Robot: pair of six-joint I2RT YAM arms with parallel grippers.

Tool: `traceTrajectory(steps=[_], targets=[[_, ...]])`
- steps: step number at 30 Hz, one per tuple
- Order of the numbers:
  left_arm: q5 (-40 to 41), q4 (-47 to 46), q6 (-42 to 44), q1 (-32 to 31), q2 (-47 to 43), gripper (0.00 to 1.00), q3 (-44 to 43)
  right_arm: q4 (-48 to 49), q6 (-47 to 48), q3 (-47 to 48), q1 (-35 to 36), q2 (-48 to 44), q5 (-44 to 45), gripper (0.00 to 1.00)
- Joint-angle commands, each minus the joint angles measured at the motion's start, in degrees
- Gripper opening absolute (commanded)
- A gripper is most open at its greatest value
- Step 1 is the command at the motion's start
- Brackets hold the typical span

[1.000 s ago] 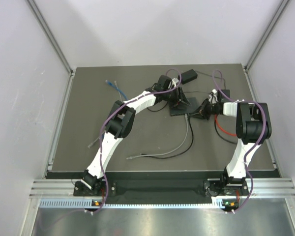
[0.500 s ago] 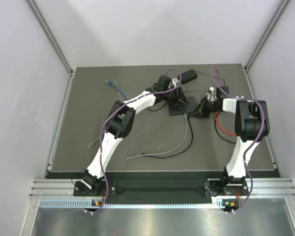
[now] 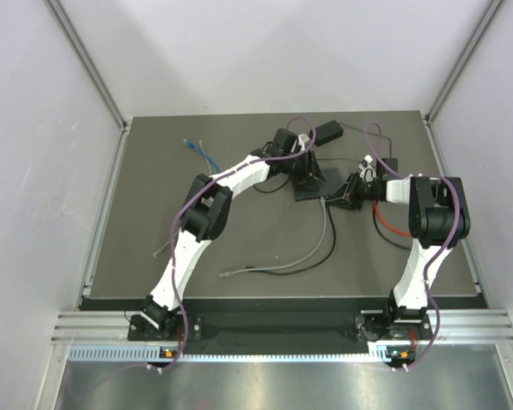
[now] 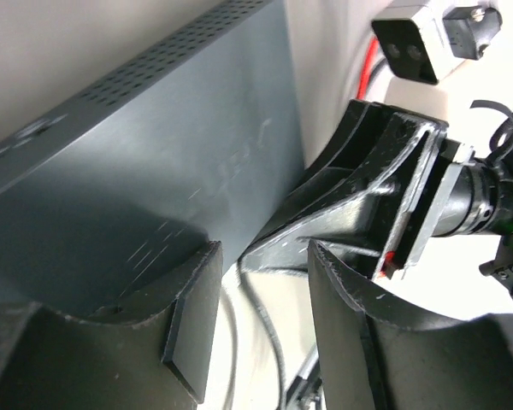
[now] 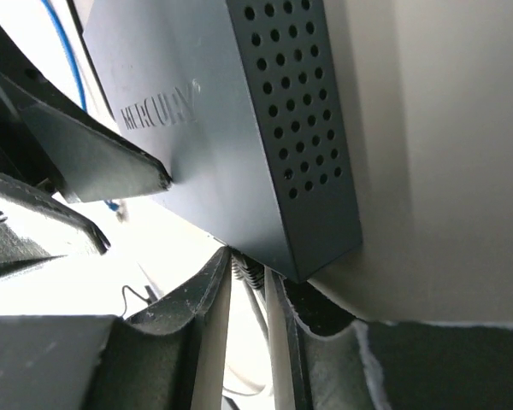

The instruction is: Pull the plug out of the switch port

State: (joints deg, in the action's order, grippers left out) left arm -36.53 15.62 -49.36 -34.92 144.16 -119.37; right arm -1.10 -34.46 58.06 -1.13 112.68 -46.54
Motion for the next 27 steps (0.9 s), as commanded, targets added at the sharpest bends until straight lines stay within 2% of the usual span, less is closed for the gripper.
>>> traceTrajectory(steps=[1, 5, 8, 16, 21, 27], targets=[[6.2, 6.62, 6.46, 0.73, -5.2, 0.51, 2.21, 5.84, -2.1, -1.28, 0.6, 0.96, -1.97, 0.23], [6.12, 7.85, 6.3, 2.22, -8.01, 0.51, 6.16, 9.35, -5.78, -2.34, 0.34, 2.01, -3.11, 0.25], [6.65, 7.24, 6.73, 3.27, -9.68, 0.52, 9.5, 16.47, -10.96, -4.8, -0.1, 2.63, -3.82, 0.25], [4.19, 7.85, 5.6, 4.07, -6.52, 0.52, 10.03, 25.88, -20.38, -7.97, -0.46, 4.12, -2.5, 0.25], [3.58, 8.29, 5.07, 4.07, -4.94, 0.52, 11.09, 24.75, -22.41, -7.0, -0.46, 4.56, -1.53, 0.26], [3.14, 8.9, 4.89, 3.89, -4.24, 0.52, 11.35, 19.13, -18.63, -3.84, -0.37, 5.18, -1.62, 0.27]])
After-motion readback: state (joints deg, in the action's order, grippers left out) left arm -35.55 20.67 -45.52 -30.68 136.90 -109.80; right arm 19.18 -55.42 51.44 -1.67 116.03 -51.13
